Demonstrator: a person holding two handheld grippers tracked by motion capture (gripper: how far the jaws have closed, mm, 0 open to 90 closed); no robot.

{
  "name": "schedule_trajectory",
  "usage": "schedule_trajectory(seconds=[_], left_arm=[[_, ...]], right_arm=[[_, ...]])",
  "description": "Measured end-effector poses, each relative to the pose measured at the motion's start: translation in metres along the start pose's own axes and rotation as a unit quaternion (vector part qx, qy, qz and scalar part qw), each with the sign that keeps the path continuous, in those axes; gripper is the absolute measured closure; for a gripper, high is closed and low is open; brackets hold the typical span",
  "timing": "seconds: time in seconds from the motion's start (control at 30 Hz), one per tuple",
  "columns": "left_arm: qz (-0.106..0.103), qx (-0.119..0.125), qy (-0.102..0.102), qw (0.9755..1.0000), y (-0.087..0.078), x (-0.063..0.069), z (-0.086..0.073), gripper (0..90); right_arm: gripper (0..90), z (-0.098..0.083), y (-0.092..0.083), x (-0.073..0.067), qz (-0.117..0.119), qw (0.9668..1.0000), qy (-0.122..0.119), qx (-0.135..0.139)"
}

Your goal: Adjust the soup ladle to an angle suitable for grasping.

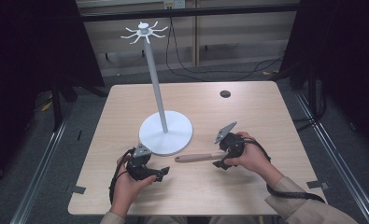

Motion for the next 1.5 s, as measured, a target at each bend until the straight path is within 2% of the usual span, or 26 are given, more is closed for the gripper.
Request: schedule_trajectory(seconds=[0.2, 0.33, 0.37, 0.43, 0.57, 0.63, 0.7, 0.73, 0.77, 0.87, 0.97, 1.1, 1.13, 1.2, 1.23, 1.33, 1.4, 1.5], left_arm=[[0.002, 0.002, -0.002, 1.0000, 0.000, 0.000, 0.000, 8.2], [0.004, 0.001, 0.001, 1.0000, 0.000, -0.001, 0.001, 8.2], [0.002, 0.001, 0.002, 1.0000, 0.000, -0.001, 0.001, 8.2], [0.001, 0.002, 0.002, 1.0000, 0.000, 0.000, 0.001, 8.2], [0.004, 0.003, 0.001, 1.0000, 0.000, -0.001, 0.001, 8.3], [0.006, 0.001, 0.005, 1.0000, 0.000, -0.002, 0.000, 8.3], [0.003, 0.002, 0.001, 1.0000, 0.000, -0.002, 0.000, 8.3], [0.005, 0.002, 0.002, 1.0000, -0.001, -0.003, 0.000, 8.3], [0.007, 0.004, -0.001, 1.0000, -0.001, -0.003, 0.001, 8.3], [0.009, 0.005, -0.001, 1.0000, -0.001, -0.005, 0.001, 8.4], [0.010, 0.007, -0.001, 0.9999, -0.001, -0.005, 0.002, 8.5], [0.008, 0.007, -0.006, 0.9999, 0.000, -0.004, 0.002, 8.6], [0.006, 0.002, 0.001, 1.0000, 0.000, -0.004, 0.001, 8.6], [0.005, 0.000, 0.003, 1.0000, 0.001, -0.003, 0.001, 8.7], [0.004, 0.004, -0.003, 1.0000, 0.002, -0.002, 0.001, 8.7], [0.007, 0.003, -0.003, 1.0000, 0.002, -0.002, 0.001, 8.8], [0.005, 0.000, 0.001, 1.0000, 0.002, -0.003, 0.000, 8.7], [0.007, 0.004, -0.004, 1.0000, 0.002, -0.003, 0.001, 8.6]], right_arm=[[36.0, -0.003, 0.008, -0.001, 0.011, 0.9995, -0.021, -0.023], [44.4, -0.003, 0.010, 0.001, 0.005, 0.9992, -0.029, -0.029], [46.1, -0.004, 0.010, 0.002, 0.005, 0.9993, -0.023, -0.030], [50.5, -0.004, 0.012, 0.005, 0.003, 0.9990, -0.033, -0.031], [58.2, -0.004, 0.013, 0.007, 0.011, 0.9994, -0.011, -0.032], [66.9, -0.004, 0.012, 0.011, 0.009, 0.9993, -0.019, -0.030], [69.0, -0.005, 0.011, 0.010, 0.011, 0.9988, -0.029, -0.039], [69.9, -0.004, 0.011, 0.011, 0.009, 0.9979, -0.047, -0.044], [70.9, -0.005, 0.010, 0.009, 0.008, 0.9972, -0.055, -0.050], [75.7, -0.007, 0.008, 0.005, 0.015, 0.9959, -0.069, -0.058], [79.7, -0.011, 0.005, 0.000, 0.033, 0.9961, -0.067, -0.047], [79.9, -0.014, 0.001, -0.001, 0.036, 0.9971, -0.060, -0.031], [79.9, -0.015, -0.001, -0.001, 0.039, 0.9970, -0.061, -0.025], [79.9, -0.015, -0.004, -0.002, 0.043, 0.9970, -0.062, -0.018], [79.9, -0.016, -0.006, -0.002, 0.044, 0.9969, -0.063, -0.017], [79.9, -0.019, -0.011, -0.004, 0.043, 0.9970, -0.064, -0.014], [79.9, -0.019, -0.015, -0.004, 0.044, 0.9972, -0.060, -0.001], [79.9, -0.017, -0.024, -0.002, 0.040, 0.9976, -0.053, 0.021]])
Point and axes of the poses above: each handheld gripper's, and its own axes: y roughly forward along the jaws, z roughly out of its top, x roughly to its right, the point moved 8 cm from there along y, roughly forward along the jaws, and after that the axes turned 5 degrees about z, right-handed, at the moved point
